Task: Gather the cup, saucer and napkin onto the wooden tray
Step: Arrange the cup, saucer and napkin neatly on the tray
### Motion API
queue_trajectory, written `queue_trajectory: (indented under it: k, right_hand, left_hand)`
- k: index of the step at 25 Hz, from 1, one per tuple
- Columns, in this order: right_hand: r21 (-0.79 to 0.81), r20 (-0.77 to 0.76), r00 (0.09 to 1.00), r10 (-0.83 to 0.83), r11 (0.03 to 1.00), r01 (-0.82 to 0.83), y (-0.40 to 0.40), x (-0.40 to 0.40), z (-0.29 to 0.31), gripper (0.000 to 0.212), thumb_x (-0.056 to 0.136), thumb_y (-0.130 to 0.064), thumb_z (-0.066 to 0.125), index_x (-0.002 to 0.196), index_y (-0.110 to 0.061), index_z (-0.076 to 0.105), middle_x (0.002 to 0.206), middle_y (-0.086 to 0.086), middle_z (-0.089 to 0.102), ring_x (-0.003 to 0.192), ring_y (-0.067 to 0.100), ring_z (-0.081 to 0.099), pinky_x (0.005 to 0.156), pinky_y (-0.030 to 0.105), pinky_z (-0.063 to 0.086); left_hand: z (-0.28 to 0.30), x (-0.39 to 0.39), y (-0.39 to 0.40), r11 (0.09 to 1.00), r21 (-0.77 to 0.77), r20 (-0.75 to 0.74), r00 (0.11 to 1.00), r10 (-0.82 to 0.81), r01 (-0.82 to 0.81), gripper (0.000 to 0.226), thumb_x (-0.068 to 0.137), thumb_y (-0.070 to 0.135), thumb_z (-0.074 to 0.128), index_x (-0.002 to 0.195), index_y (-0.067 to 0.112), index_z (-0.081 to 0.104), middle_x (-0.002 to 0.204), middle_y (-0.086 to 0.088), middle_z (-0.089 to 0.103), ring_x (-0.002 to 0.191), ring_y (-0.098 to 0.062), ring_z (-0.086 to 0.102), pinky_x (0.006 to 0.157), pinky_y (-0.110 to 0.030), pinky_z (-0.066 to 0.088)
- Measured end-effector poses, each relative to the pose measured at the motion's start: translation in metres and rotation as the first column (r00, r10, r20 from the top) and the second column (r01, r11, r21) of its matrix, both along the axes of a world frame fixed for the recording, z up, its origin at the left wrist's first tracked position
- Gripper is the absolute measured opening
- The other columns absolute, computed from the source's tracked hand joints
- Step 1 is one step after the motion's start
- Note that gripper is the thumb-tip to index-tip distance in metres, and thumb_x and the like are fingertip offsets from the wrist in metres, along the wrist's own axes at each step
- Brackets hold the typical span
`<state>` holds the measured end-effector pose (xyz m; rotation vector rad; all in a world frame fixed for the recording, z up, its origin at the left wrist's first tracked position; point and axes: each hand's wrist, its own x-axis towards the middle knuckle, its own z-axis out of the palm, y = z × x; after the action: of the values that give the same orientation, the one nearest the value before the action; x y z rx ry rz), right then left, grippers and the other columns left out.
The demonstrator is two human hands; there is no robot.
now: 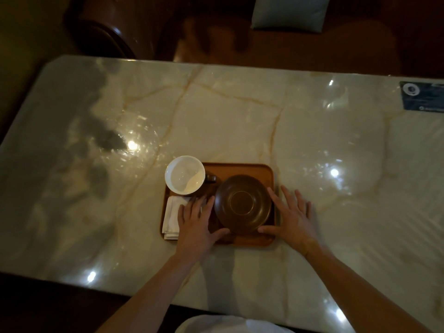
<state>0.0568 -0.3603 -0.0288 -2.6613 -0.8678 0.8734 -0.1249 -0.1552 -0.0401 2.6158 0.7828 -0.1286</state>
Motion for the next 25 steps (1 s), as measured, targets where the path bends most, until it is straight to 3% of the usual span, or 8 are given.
queue_trajectory:
  k: [10, 17, 25]
  right_hand:
    - [0.05, 0.004, 0.992, -0.125, 0.991, 0.124, 0.005, -0.027, -0.003, 0.112, 0.058, -0.085, 0.057, 0.136, -0.061, -0.02, 0.163, -0.001, 0.001, 0.148, 0.029, -0.008, 0.115, 0.061, -0.002]
    - [0.049, -0.02, 0.999, -0.042, 0.998, 0.043, 0.013, -0.003, 0.001, 0.119, 0.054, -0.078, 0.068, 0.138, -0.065, -0.015, 0.162, -0.004, -0.009, 0.146, 0.03, -0.017, 0.113, 0.066, -0.007]
    - [0.042, -0.038, 0.994, -0.104, 0.994, 0.106, 0.012, -0.017, -0.003, 0.115, 0.055, -0.082, 0.063, 0.137, -0.065, -0.016, 0.163, -0.004, -0.004, 0.147, 0.03, -0.013, 0.112, 0.065, -0.005]
  left_hand:
    - [0.006, 0.004, 0.018, 0.997, -0.079, -0.08, 0.996, -0.031, 0.025, 0.095, 0.075, 0.067, 0.06, 0.151, 0.036, 0.013, 0.158, 0.003, 0.021, 0.146, -0.025, 0.008, 0.116, -0.051, -0.002]
    - [0.006, -0.001, 0.003, 1.0, -0.02, -0.067, 0.998, 0.002, -0.003, 0.099, 0.071, 0.077, 0.054, 0.151, 0.03, 0.019, 0.158, 0.002, 0.02, 0.147, -0.022, 0.004, 0.115, -0.049, -0.009]
    - [0.001, 0.003, 0.007, 1.0, -0.02, -0.036, 0.999, 0.004, -0.004, 0.095, 0.071, 0.072, 0.059, 0.149, 0.031, 0.025, 0.155, 0.0, 0.028, 0.145, -0.027, 0.013, 0.115, -0.055, 0.003]
